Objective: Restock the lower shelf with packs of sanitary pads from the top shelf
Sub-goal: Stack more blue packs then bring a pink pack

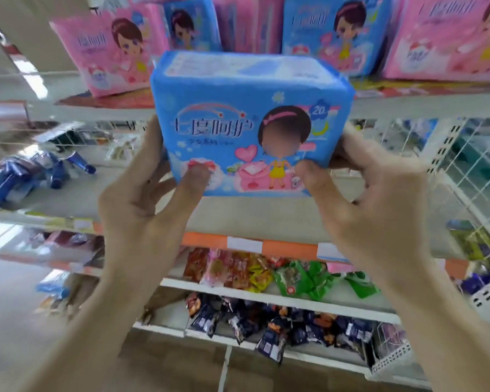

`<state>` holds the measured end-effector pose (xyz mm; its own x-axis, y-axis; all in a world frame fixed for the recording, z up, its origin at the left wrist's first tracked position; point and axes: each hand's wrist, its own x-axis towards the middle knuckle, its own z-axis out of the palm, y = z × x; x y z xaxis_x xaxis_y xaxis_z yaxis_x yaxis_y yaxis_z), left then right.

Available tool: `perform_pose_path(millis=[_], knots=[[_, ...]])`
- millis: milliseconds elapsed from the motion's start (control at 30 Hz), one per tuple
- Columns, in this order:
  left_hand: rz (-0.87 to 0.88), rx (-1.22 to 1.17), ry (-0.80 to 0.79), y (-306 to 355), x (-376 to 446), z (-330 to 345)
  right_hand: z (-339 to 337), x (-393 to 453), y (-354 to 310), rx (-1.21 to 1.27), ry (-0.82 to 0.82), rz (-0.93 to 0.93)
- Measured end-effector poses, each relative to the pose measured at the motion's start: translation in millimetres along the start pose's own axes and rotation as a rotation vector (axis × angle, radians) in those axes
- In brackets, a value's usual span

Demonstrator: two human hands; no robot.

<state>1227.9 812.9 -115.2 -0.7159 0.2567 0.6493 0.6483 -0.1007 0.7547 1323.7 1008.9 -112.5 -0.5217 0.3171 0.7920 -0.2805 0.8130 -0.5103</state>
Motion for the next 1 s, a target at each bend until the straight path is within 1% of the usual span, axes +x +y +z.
perform_pose_path(millis=[67,167,233,300,367,467,500,533,600,633,667,700,733,800,900,1000], knots=[[-0.057,-0.004,0.017,-7.1,-19.7,-1.9,4.2,-18.8,3.0,-0.019,-0.049,-0.010],[-0.138,-0.052,0.048,-11.0,-38.0,3.0,11.4,-40.8,13.6,-0.007,-0.174,0.015],[-0.171,-0.048,0.018,-16.9,-43.3,5.3,14.3,-49.5,21.9,0.057,-0.237,0.064],[-0.220,-0.081,-0.022,-24.1,-45.6,4.8,15.7,-56.7,28.7,0.197,-0.285,0.164],[-0.253,-0.100,-0.081,-31.9,-47.2,2.1,19.3,-64.7,29.3,0.357,-0.274,0.291],[-0.347,-0.145,-0.167,-43.3,-49.1,-3.1,30.0,-74.3,29.5,0.462,-0.196,0.450],[-0.363,-0.149,-0.186,-45.1,-49.3,-5.2,34.8,-75.3,31.7,0.530,-0.177,0.562],[-0.368,-0.149,-0.203,-47.7,-49.9,-8.1,40.9,-74.4,33.9,0.627,-0.151,0.725],[-0.386,-0.144,-0.258,-51.2,-53.9,-15.8,55.5,-76.3,38.5,0.795,-0.097,1.157],[-0.393,-0.123,-0.303,-53.4,-56.2,-20.6,62.3,-79.8,38.9,0.818,-0.088,1.318],[-0.391,-0.095,-0.347,-56.1,-58.3,-25.8,68.4,-85.3,38.8,0.810,-0.098,1.410],[-0.389,-0.065,-0.388,-58.9,-60.3,-31.5,74.2,-92.9,40.0,0.793,-0.111,1.438],[-0.384,-0.033,-0.419,-63.1,-62.3,-37.7,80.3,-99.8,39.5,0.794,-0.117,1.427],[-0.381,-0.003,-0.427,-69.7,-62.7,-49.4,92.4,-106.4,34.7,0.781,-0.118,1.401],[-0.457,-0.021,-0.362,-81.1,-57.1,-67.3,108.6,-101.6,27.5,0.703,-0.094,1.380],[-0.618,-0.088,-0.280,-103.2,-44.0,-86.5,126.4,-86.5,19.5,0.513,-0.179,1.306]])
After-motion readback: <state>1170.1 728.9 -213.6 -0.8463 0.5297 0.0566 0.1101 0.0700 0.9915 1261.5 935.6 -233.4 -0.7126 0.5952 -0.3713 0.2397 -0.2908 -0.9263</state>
